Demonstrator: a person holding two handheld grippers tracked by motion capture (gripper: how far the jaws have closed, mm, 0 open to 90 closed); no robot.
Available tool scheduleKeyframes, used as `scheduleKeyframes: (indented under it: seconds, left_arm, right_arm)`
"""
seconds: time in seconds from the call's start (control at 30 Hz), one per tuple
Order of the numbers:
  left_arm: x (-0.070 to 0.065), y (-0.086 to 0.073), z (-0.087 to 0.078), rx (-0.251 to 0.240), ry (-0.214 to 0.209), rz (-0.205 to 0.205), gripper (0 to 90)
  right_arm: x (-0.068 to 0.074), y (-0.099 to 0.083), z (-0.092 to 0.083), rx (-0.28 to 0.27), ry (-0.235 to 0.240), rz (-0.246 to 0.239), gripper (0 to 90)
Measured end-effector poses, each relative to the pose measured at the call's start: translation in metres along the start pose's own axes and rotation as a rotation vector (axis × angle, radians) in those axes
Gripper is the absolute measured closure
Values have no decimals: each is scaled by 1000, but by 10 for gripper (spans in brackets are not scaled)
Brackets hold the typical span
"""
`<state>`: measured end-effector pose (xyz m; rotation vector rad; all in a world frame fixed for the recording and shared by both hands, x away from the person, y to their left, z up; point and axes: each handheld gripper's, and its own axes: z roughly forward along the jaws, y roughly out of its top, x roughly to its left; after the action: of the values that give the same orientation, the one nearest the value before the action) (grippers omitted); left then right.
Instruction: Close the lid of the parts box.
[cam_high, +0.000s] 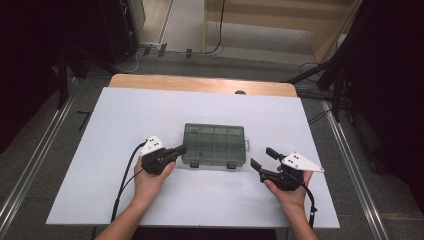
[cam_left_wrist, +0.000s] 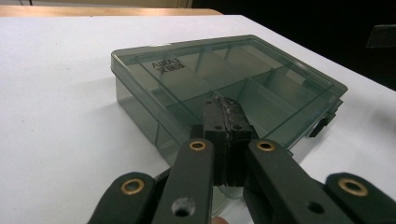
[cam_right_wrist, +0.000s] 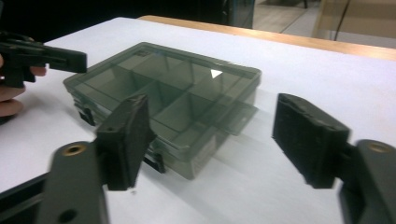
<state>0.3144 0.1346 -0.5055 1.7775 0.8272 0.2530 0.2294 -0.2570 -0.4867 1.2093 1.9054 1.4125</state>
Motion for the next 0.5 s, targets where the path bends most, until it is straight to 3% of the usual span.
scheduleKeyframes:
  seconds: [0.27,0.5]
  left_arm:
    - [0,0,0,0,0,0,900]
    - [1,0,1,-3,0,-9,900]
  right_arm:
    - [-11,-4,-13,2,-14,23,5]
    - [-17,-10,-23,7,-37,25,0]
